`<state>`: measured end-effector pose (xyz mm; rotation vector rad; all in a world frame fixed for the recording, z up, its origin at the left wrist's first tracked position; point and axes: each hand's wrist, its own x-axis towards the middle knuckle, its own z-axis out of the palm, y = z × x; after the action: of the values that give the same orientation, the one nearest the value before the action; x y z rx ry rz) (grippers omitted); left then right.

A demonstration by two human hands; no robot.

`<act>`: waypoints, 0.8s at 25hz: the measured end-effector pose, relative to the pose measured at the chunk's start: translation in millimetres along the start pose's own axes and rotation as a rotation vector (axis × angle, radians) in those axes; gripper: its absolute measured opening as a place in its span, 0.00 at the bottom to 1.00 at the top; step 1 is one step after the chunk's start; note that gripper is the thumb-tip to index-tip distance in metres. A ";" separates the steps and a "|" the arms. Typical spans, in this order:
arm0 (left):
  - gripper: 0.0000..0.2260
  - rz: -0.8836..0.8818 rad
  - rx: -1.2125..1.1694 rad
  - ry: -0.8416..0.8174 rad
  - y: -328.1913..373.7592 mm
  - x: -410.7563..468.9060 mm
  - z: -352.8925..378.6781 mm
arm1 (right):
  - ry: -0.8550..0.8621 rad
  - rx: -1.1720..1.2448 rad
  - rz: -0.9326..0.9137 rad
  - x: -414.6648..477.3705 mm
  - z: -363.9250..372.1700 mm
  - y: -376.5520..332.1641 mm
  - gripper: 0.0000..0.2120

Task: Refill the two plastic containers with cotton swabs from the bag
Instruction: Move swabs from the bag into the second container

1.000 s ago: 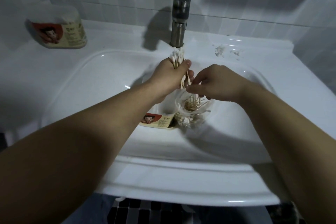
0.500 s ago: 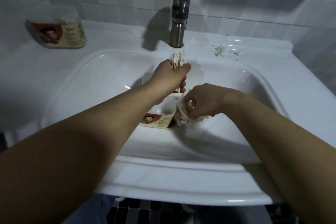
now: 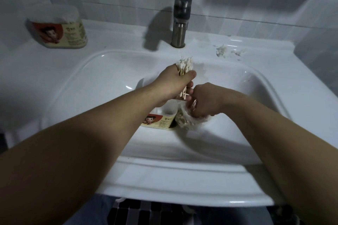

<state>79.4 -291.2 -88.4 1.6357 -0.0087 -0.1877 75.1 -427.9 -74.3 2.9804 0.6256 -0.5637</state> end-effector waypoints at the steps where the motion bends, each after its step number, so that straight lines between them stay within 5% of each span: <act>1: 0.04 -0.001 0.016 0.002 -1.2 1.1 -0.1 | 0.032 0.005 -0.009 0.6 -0.9 0.0 0.08; 15: 0.11 -0.031 0.236 0.027 -12.9 11.3 -4.9 | 0.454 0.626 0.098 -7.7 -24.0 32.6 0.08; 20: 0.11 -0.036 0.230 0.017 -17.3 14.9 -6.5 | 0.459 0.710 0.083 -7.8 -23.3 33.4 0.07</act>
<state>93.0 -285.3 -106.9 1.8671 0.0123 -0.2067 89.6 -458.9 -50.7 3.8359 0.3600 -0.0829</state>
